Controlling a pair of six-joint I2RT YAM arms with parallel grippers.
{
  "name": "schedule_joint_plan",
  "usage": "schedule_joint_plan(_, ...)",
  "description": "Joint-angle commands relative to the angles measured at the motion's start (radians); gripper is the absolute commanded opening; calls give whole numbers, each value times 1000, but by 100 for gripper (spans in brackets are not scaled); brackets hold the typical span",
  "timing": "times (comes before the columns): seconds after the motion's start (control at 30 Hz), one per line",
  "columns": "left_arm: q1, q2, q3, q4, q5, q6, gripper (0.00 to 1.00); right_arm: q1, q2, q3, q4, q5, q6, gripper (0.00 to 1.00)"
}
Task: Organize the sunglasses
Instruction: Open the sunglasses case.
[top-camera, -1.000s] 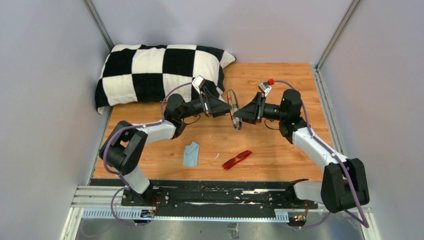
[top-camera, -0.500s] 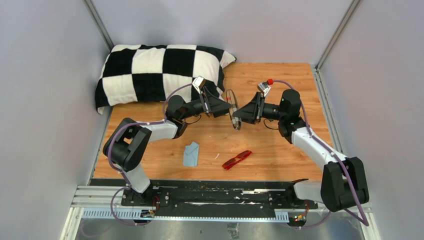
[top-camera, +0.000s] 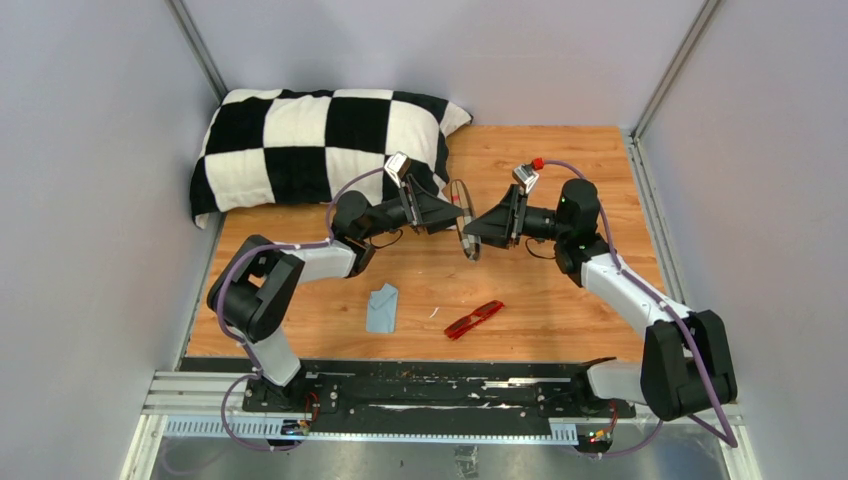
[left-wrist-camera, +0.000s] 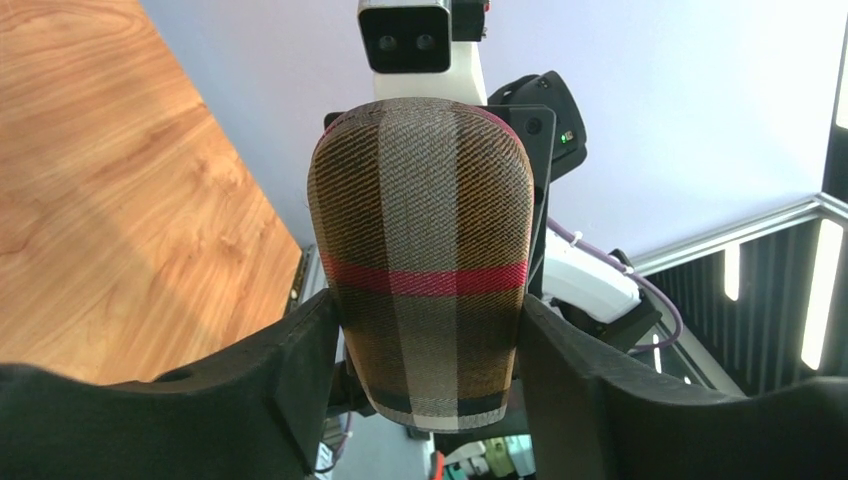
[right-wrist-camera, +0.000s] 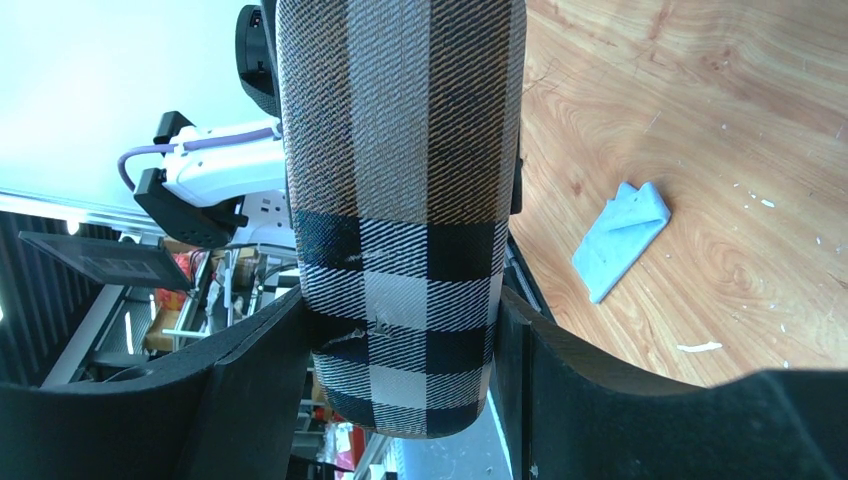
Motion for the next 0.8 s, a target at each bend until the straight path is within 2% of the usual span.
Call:
schedule_joint_plan(0.0, -6, 14, 12, 32, 0, 3, 49, 14, -1, -12, 39, -21, 13, 49)
schedule_joint_plan(0.13, -6, 15, 14, 30, 4, 3, 20, 14, -10, -25, 92, -4, 44, 75)
schedule_joint_plan(0.23, -6, 18, 16, 28, 6, 2, 3, 14, -11, -24, 115, 1, 62, 79)
schedule_joint_plan(0.27, -6, 18, 17, 28, 7, 0, 0, 14, -10, -24, 117, 4, 66, 79)
schedule_joint_plan(0.33, -6, 18, 20, 28, 8, -2, 0, 14, -2, -30, 133, 12, 81, 79)
schedule_joint_plan(0.47, -6, 12, 24, 28, 12, -3, 0, 14, 24, -52, 184, 25, 120, 73)
schedule_joint_plan(0.57, -6, 2, 24, 28, 17, -3, 0, 14, 44, -73, 227, 38, 152, 60)
schedule_joint_plan(0.63, -6, -3, 22, 31, 20, -3, 0, 14, 60, -89, 288, 43, 193, 42)
schedule_joint_plan(0.7, -6, -7, 21, 35, 26, -3, 0, 13, 82, -104, 393, 44, 248, 35)
schedule_joint_plan(0.77, -4, -9, 24, 51, 33, -10, 0, 13, 113, -122, 509, 44, 336, 32)
